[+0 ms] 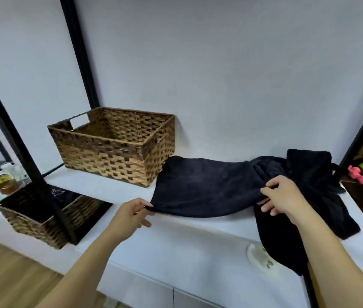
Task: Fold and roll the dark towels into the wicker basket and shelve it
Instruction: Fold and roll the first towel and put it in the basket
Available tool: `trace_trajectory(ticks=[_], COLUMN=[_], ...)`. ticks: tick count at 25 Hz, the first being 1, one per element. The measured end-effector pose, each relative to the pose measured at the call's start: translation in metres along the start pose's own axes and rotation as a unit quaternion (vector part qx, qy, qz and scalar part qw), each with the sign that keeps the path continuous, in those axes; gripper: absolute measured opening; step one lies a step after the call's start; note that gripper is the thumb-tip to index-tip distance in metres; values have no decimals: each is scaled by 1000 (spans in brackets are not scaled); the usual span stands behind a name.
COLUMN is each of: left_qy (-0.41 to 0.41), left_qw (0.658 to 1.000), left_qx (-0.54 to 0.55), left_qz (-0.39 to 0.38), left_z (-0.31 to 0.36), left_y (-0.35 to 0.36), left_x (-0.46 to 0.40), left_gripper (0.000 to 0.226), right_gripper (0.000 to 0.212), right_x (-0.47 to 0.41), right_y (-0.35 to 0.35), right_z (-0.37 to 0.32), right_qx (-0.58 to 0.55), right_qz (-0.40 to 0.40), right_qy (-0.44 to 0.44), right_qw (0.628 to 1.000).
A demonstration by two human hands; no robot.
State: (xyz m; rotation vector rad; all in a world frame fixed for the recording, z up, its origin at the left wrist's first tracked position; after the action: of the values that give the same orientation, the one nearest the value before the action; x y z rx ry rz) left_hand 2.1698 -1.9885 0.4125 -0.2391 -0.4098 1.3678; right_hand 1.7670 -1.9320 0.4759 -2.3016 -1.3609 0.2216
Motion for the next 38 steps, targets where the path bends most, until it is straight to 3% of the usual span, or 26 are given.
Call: trace_trajectory(ticks=[3,7,12,16,18,22,27,32,34,38], left_qy=[22,62,134,216,257,310,283,291,316,379], left_qw=[1000,997,986,972,963,950,959,957,948,923], left_qx=[-20,-19,-37,-49,-40,-35,-15,-9,-26,-72], left_qz=[8,41,88,74,68,32,14,-3,-11,5], left_z=[-20,-18,4,28,42,64,62,56,54,65], left_y=[1,1,3,20,33,51,36,33,33,34], left_x=[8,6,-18,-29,-29,-37,-51,-60,-64,-68], left_gripper=[23,27,26,32,35,27,16,28,36,23], right_gripper=[27,14,5,4,2,13,19,25,26,14], right_x=[18,29,21,4,3,23,25,33,36,46], right_y=[10,14,20,43,70,149,177,183,183,179], right_z=[19,24,-2,-19,-33,-59,-65,-72,-72,-68], right_qx=[85,120,68,115,102,151,104,117,123,127], right_qz=[-8,2,71,112,87,-61,-68,-82,-88,-27], right_qy=[14,23,-71,-162,-231,-373,-365,-374,-370,-311], right_qw=[996,992,993,974,964,913,922,916,917,941])
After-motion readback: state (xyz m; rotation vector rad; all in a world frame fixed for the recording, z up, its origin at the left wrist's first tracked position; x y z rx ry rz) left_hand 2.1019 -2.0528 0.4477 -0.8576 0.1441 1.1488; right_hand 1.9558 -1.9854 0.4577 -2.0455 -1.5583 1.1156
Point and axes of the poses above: each hand's wrist, its own x-axis away from the middle knuckle, its own y-axis out of the palm, z = x × y, the point moved 3 cm from there along -x, towards the middle knuckle, and after that the axes turned 3 degrees about -y, right-handed, at the moved point
